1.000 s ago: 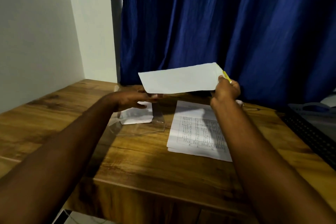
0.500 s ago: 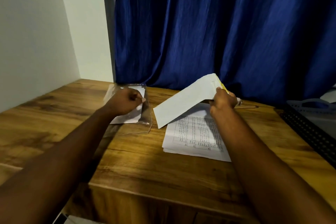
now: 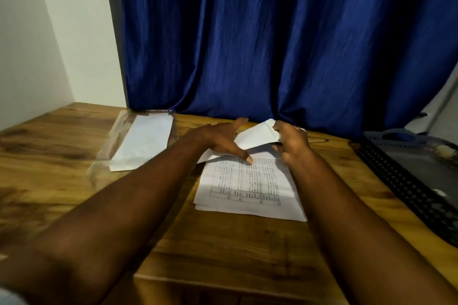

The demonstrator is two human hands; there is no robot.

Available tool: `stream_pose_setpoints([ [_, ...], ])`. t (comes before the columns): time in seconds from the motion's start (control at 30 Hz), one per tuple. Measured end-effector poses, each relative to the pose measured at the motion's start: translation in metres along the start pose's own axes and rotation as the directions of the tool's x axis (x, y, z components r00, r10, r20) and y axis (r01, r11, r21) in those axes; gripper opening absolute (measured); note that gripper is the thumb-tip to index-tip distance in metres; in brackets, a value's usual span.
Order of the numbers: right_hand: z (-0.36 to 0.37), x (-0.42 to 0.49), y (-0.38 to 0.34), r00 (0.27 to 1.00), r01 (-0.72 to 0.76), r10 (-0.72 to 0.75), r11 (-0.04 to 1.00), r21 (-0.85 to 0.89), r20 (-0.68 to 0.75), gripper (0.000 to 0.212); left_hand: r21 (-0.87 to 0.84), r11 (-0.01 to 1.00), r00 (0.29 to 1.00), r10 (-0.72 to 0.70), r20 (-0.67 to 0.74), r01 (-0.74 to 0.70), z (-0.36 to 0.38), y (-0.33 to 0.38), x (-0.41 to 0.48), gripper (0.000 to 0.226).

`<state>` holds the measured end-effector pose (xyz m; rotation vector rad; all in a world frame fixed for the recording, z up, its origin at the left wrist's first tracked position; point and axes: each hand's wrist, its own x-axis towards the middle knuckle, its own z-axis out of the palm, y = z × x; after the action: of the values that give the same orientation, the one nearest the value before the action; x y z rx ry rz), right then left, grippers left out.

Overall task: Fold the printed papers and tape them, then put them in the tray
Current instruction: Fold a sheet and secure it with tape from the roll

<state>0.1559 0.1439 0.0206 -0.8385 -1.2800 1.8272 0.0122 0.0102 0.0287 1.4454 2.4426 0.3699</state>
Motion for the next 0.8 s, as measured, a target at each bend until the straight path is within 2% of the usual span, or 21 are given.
stream_pose_setpoints([
  [0.13,-0.009,0.006,0.004,0.981,-0.002,0.027,0.992,-0.129,0.193,0.023,0.004,1.000,1.000,0.001,-0.020,-0.001,0.007,-0.011,0.001,0.147],
  [0.23,-0.007,0.008,0.010,0.968,0.011,0.035,0.983,-0.183,0.247,0.040,-0.029,0.999,0.999,0.019,-0.046,-0.020,0.016,-0.018,-0.001,0.144],
  [0.3,-0.006,0.010,0.012,0.961,0.075,0.017,0.944,-0.322,0.276,0.049,-0.007,0.999,0.995,0.040,-0.090,-0.040,0.021,-0.025,-0.003,0.136],
  [0.37,-0.006,0.014,0.012,0.951,0.180,-0.036,0.873,-0.454,0.307,0.042,0.001,0.998,0.986,0.058,-0.159,-0.059,0.025,-0.034,-0.007,0.129],
  [0.4,-0.008,0.017,0.011,0.949,0.253,-0.114,0.830,-0.497,0.294,0.029,-0.010,0.998,0.979,0.065,-0.192,-0.068,0.027,-0.039,-0.009,0.127],
  [0.43,-0.011,0.020,0.010,0.940,0.332,-0.218,0.764,-0.554,0.263,0.011,-0.026,0.997,0.973,0.069,-0.220,-0.077,0.029,-0.044,-0.009,0.125],
  [0.47,-0.016,0.023,0.009,0.915,0.401,-0.330,0.662,-0.633,0.234,0.012,-0.044,0.996,0.968,0.068,-0.241,-0.080,0.030,-0.049,-0.010,0.124],
  [0.5,-0.022,0.027,0.010,0.889,0.432,-0.393,0.553,-0.713,0.234,0.021,-0.059,0.995,0.966,0.064,-0.251,-0.082,0.031,-0.053,-0.011,0.124],
  [0.53,-0.027,0.029,0.011,0.881,0.441,-0.387,0.461,-0.770,0.274,0.024,-0.068,0.994,0.965,0.063,-0.256,-0.083,0.032,-0.054,-0.011,0.125],
  [0.6,-0.034,0.032,0.018,0.891,0.453,-0.192,0.296,-0.841,0.412,0.026,-0.068,0.994,0.961,0.064,-0.267,-0.085,0.033,-0.055,-0.012,0.127],
  [0.67,-0.035,0.036,0.026,0.860,0.510,0.006,0.057,-0.859,0.511,0.051,-0.048,0.994,0.957,0.077,-0.281,-0.095,0.032,-0.054,-0.014,0.129],
  [0.7,-0.032,0.037,0.028,0.845,0.534,0.030,-0.014,-0.846,0.533,0.060,-0.037,0.994,0.955,0.088,-0.283,-0.103,0.032,-0.052,-0.015,0.130],
  [0.8,-0.027,0.037,0.027,0.808,0.588,-0.006,-0.040,-0.808,0.589,0.080,-0.023,0.994,0.957,0.094,-0.273,-0.104,0.035,-0.048,-0.023,0.131],
])
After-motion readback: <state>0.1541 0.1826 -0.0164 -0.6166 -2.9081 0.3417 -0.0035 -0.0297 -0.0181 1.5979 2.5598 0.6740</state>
